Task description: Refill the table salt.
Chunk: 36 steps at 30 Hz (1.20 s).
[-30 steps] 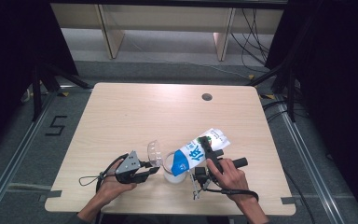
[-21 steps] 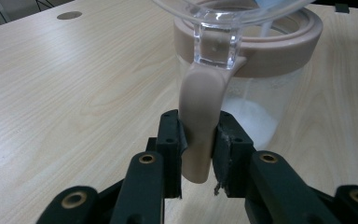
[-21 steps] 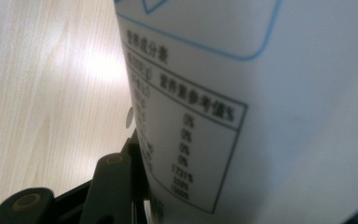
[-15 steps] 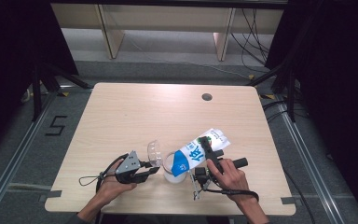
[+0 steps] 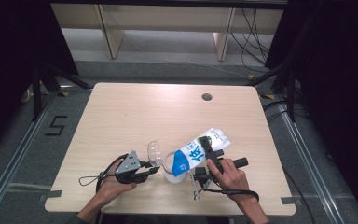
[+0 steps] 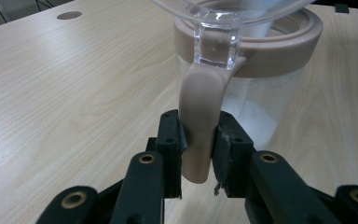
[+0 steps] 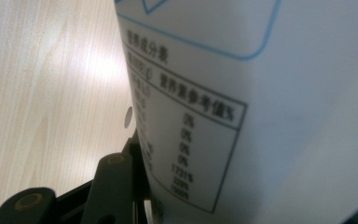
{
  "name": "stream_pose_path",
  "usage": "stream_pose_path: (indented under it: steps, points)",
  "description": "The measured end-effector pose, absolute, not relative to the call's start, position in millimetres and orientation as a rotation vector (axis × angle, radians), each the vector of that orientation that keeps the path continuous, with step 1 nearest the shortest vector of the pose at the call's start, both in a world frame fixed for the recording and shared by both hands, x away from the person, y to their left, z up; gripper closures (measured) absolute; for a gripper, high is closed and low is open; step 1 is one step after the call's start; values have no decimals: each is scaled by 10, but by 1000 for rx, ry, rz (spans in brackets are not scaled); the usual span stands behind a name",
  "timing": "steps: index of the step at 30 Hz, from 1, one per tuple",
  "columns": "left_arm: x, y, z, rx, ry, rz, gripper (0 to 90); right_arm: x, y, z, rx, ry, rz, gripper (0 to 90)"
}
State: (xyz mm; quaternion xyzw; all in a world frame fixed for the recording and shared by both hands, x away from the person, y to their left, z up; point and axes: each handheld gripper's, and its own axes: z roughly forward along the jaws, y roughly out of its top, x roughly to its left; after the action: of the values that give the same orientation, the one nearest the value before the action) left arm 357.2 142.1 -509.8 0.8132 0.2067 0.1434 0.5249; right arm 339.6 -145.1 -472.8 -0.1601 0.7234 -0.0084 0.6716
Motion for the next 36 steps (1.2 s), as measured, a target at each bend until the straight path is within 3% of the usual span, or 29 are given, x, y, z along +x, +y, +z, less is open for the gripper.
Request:
stream_pose_path:
  steps: [36]
  points:
    - [3573,1421,-5099,1945,494,343,732,3392,-1455,-4745,-343,1625,-3,566]
